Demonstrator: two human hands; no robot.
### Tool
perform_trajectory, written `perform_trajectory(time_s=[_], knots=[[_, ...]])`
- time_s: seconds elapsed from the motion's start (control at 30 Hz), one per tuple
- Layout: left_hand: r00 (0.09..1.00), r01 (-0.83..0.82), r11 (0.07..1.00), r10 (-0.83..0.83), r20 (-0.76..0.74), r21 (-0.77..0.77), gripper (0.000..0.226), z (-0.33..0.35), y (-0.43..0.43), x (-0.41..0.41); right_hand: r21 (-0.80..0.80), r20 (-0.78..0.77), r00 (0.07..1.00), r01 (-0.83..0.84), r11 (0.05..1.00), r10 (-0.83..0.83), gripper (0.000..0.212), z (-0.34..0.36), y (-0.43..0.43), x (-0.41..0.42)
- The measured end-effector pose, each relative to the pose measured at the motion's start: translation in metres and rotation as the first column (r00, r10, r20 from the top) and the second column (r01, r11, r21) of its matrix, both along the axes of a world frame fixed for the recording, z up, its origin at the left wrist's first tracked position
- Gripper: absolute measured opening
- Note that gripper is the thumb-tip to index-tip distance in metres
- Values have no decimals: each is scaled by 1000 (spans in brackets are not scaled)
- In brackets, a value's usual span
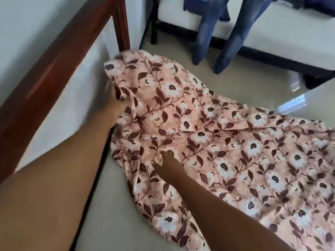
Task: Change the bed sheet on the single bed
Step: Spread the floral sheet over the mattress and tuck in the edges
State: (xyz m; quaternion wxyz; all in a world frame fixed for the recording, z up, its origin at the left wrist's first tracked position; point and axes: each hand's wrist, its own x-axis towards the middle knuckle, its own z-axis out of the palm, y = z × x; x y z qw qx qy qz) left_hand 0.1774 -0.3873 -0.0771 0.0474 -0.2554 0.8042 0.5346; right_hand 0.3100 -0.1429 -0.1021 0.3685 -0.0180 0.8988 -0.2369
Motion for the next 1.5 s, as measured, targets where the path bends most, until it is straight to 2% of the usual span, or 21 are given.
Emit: perform_trajectory(time_s=[0.07, 0.17, 0.23, 0.3, 0.37, 0.43, 0.53, 0.6, 0.67, 0.73, 0.8, 0.87, 0.93, 1.0, 1.03, 1.1, 1.17, 1.27, 1.33, 1.43, 1.5], knots=[[996, 0, 999, 4, 87, -50, 75, -34, 13, 36, 47, 57, 998, -27, 999, 24, 62, -24, 8, 19], [950, 24, 998, -4, 313, -60, 58, -86, 42, 108, 113, 127, 988, -102, 988, 87, 56, -59, 24, 55], [905, -60, 998, 67, 420, -28, 45, -113, 66, 158, 140, 181, 976, -149, 979, 123, 60, -81, 30, 80], [822, -145, 986, 169, 544, -88, 52, -134, 87, 205, 160, 216, 965, -185, 970, 149, 68, -97, 31, 99], [701, -208, 969, 241, 671, -130, 63, -150, 104, 244, 147, 228, 956, -223, 964, 186, 63, -110, 29, 117], [657, -317, 945, 277, 701, -77, 64, -161, 115, 269, 126, 210, 951, -255, 959, 225, 59, -120, 28, 130], [718, -466, 878, 303, 627, 109, 37, -171, 125, 285, 91, 165, 951, -279, 956, 261, 62, -128, 29, 141], [749, -471, 849, 241, 618, 240, 20, -167, 128, 286, 49, 176, 955, -251, 967, 239, 55, -129, 33, 144], [746, -540, 766, 242, 620, 350, 12, -155, 131, 284, 28, 185, 963, -204, 978, 196, 42, -125, 34, 147], [731, -633, 598, 253, 634, 491, 16, -143, 130, 289, 28, 193, 972, -141, 990, 133, 30, -117, 31, 154], [733, -653, 526, 259, 629, 545, 20, -140, 120, 305, -43, 238, 967, -84, 996, 91, 28, -108, 23, 163], [716, -686, 481, 311, 625, 546, 50, -143, 108, 327, -168, 317, 943, -47, 985, 99, 24, -96, 16, 176], [657, -741, 439, 322, 681, 508, 71, -144, 103, 348, -245, 410, 909, 31, 969, 75, 25, -84, 14, 188], [615, -766, 404, 234, 753, 500, 79, -142, 114, 367, -280, 495, 869, 144, 949, 14, 32, -79, 17, 199], [604, -774, 349, 157, 781, 529, 78, -137, 121, 374, -291, 526, 851, 167, 942, 12, 32, -77, 18, 203], [628, -769, 197, 57, 776, 608, 74, -129, 137, 385, -318, 582, 813, 213, 924, 12, 26, -72, 22, 210], [668, -739, 125, 15, 744, 662, 73, -123, 145, 394, -316, 617, 787, 228, 921, 17, 25, -66, 23, 216], [672, -732, 149, -3, 740, 665, 71, -117, 142, 405, -287, 538, 839, 96, 953, 78, 30, -65, 22, 230], [632, -764, 212, 54, 773, 610, 62, -118, 132, 415, -254, 477, 872, 16, 967, 111, 29, -67, 19, 244], [598, -798, 316, 311, 739, 513, 59, -120, 103, 430, -237, 437, 898, 63, 970, 49, 31, -69, 15, 267], [546, -827, 466, 533, 646, 314, 51, -120, 79, 443, -206, 357, 934, 78, 975, 1, 32, -69, 13, 279]])
